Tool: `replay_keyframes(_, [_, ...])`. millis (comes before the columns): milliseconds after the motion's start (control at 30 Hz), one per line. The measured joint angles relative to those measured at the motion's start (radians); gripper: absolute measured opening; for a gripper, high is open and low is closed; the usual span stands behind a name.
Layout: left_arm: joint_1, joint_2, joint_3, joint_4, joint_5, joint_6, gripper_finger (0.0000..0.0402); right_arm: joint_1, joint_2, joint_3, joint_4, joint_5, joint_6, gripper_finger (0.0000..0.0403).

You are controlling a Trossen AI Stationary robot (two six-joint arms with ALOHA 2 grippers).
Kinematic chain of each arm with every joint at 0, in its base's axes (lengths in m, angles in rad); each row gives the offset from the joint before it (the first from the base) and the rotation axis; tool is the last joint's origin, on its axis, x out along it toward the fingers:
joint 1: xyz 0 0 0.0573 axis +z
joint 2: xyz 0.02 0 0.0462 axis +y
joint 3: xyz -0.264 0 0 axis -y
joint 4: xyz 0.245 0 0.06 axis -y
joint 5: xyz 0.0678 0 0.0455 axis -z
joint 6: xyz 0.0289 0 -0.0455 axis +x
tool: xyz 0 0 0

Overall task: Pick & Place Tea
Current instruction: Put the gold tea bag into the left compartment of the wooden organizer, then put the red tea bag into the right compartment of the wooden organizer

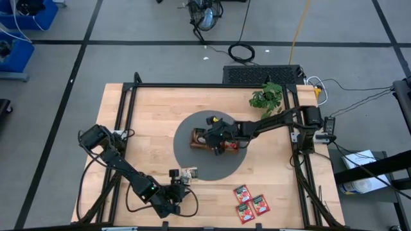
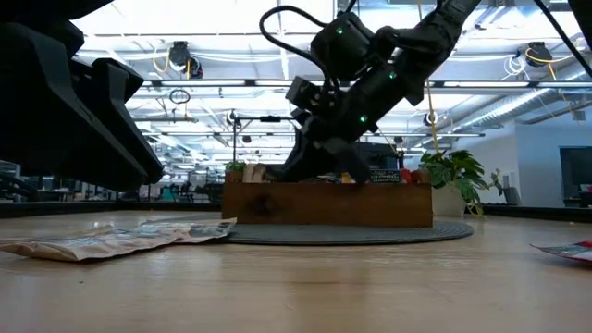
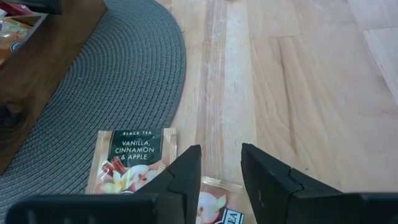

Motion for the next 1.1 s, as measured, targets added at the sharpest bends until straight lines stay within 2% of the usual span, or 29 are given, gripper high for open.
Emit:
replay_keyframes(133, [0.0, 0.0, 0.0, 0.0, 0.0, -0.002, 0.012, 0.009, 0.002, 0.0, 0.014, 0.002, 0.0, 0.0025])
replay_keyframes(467, [0.0, 0.0, 0.0, 0.0, 0.001, -0.006, 0.012, 0.018, -0.001, 0.0, 0.078, 0.004, 0.031, 0.0118])
replay_keyframes(667, [0.0, -0.001, 0.0, 0.0, 0.002, -0.006, 0.012, 0.036, -0.007, 0.0, 0.09, 0.028, 0.027, 0.0153])
replay_keyframes(867, [0.0, -0.001, 0.0, 0.0, 0.002, -0.006, 0.012, 0.082, -0.093, 0.0, 0.1, 0.264, 0.025, 0.0168])
replay_keyframes(967, [0.0, -0.001, 0.0, -0.001, 0.002, -0.01, 0.012, 0.117, -0.176, 0.0, -0.003, 0.277, 0.087, 0.0166])
replay_keyframes(1100, [0.0, -0.001, 0.0, -0.002, 0.002, -0.015, 0.012, 0.198, -0.308, -0.029, -0.168, 0.199, 0.277, 0.0141])
